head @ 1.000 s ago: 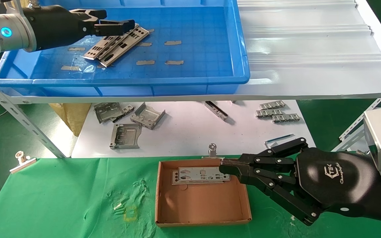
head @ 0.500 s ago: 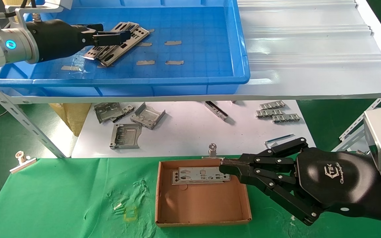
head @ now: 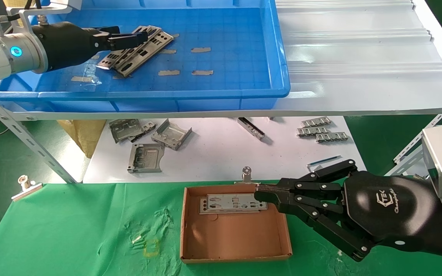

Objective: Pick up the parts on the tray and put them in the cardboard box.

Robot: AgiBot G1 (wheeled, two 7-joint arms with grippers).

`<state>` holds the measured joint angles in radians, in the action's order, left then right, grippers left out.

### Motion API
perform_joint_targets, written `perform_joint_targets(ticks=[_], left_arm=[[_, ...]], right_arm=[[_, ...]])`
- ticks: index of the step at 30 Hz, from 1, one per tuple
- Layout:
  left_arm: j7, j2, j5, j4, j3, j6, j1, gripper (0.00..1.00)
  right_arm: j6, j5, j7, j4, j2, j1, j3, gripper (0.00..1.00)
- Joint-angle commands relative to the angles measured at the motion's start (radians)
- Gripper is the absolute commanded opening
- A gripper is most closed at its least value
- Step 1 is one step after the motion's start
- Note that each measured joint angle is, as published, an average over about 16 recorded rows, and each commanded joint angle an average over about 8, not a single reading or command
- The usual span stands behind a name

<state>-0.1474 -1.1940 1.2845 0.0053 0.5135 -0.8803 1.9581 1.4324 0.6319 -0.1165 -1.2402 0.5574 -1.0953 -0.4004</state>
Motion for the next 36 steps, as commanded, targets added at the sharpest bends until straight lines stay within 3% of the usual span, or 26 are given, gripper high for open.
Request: perform_joint_targets(ticks=[1, 26, 36], left_arm=[[-0.002, -0.002, 0.001, 0.001, 0.001, 0.004, -0.001, 0.00], [0.009, 0.011, -0.013, -0.026, -0.009, -0.060, 0.012, 0.00], [0.066, 0.052, -0.038, -0.075, -0.024, -0.231, 0.046, 0.00]], right_arm=[[0.000, 0.000, 0.000, 0.000, 0.000, 0.000, 0.000, 0.00], [0.000, 0.000, 0.000, 0.000, 0.000, 0.000, 0.000, 0.00], [0.000, 0.000, 0.000, 0.000, 0.000, 0.000, 0.000, 0.00]])
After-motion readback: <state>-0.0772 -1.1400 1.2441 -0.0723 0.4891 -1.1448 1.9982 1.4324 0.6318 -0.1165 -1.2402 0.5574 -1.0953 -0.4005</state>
